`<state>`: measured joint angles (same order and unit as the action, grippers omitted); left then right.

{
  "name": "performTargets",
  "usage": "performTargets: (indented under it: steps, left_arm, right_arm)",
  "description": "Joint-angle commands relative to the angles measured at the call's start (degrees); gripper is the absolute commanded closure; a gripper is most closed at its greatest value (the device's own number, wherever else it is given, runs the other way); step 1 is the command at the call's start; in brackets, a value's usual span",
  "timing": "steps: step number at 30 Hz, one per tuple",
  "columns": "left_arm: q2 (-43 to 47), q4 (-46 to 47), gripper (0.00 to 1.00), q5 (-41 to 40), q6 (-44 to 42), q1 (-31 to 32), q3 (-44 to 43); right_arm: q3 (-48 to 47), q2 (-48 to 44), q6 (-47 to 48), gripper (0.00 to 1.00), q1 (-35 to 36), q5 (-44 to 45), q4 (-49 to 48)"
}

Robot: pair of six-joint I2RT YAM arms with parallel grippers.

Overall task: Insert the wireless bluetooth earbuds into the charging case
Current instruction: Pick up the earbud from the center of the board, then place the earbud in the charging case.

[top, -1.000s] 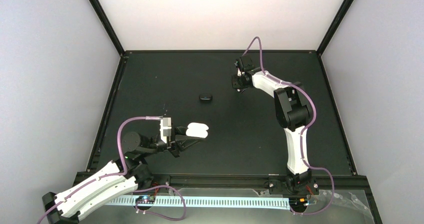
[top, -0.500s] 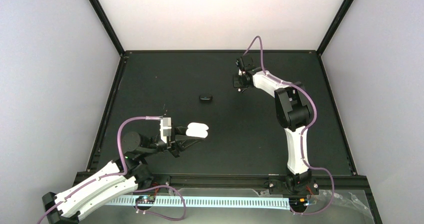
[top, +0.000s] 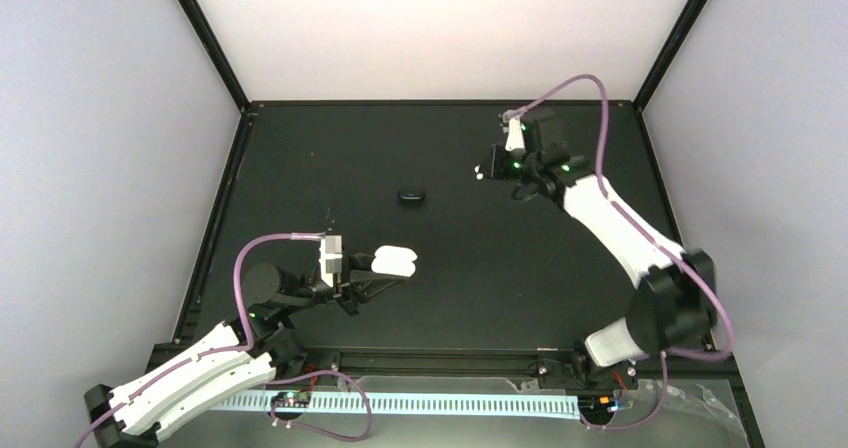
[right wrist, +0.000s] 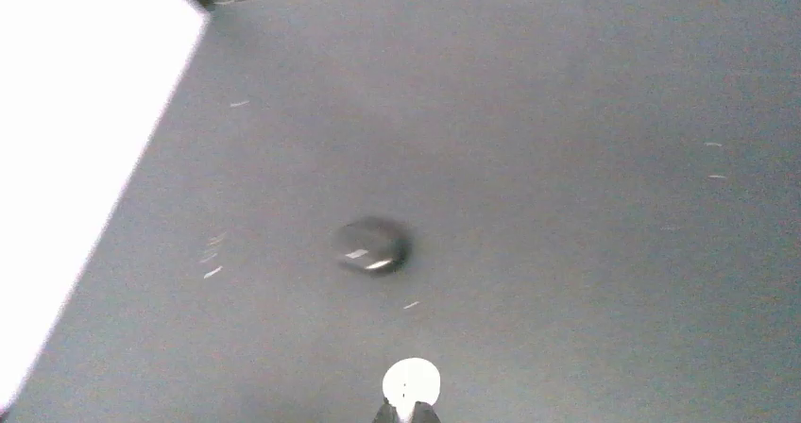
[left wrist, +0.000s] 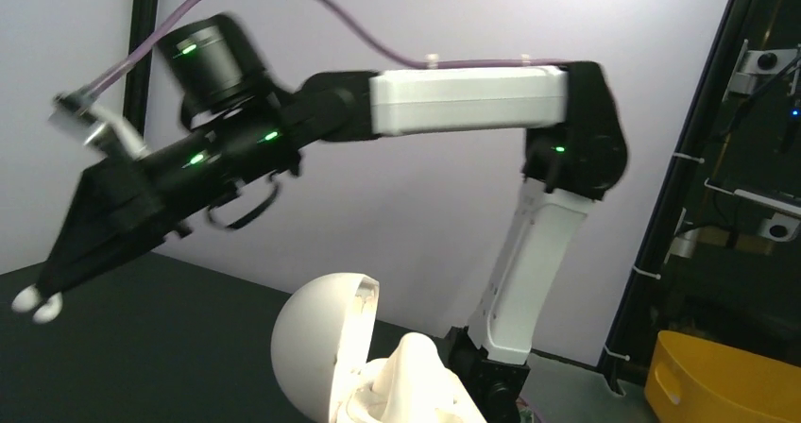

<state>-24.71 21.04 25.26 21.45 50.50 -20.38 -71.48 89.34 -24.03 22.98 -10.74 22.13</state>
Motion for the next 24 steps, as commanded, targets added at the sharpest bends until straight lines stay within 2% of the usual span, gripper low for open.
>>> performTargets:
  steps: [1,3,7,10,13,18,24]
  left_arm:
    - [1.19,0.41,0.98,1.78,-1.13,0.30,-1.88]
    - [1.89,-0.05,0.98,3.07,-2.09,0.30,-2.09]
    - [2.46,1.36,0.99,6.42,-3.59,0.32,-1.94]
    - [0.69,3.07,0.98,10.20,-4.38,0.33,-2.34]
    - [-2.06,4.39,0.98,13.55,-4.22,0.38,-3.41]
    - [-7.15,7.42,0.98,17.96,-2.83,0.40,-5.06]
    - [-10.94,10.20,0.98,18.60,-1.77,0.54,-5.37]
  right_arm:
    - [4.25,-14.04,4.48,0.99,2.09,-22.32,2.70]
    - [3.06,-20.42,9.94,0.99,4.52,-27.75,10.05]
    - [-2.13,-29.09,18.61,0.99,8.61,-31.59,27.67]
    - [-3.86,-32.65,19.02,0.99,14.38,-32.69,31.98]
    - [-7.90,-32.25,19.70,0.99,20.35,-31.24,37.50]
    - [-13.29,-30.51,18.46,0.99,29.77,-27.46,40.51]
    - [-18.11,-26.13,16.07,0.99,36.47,-21.18,39.20]
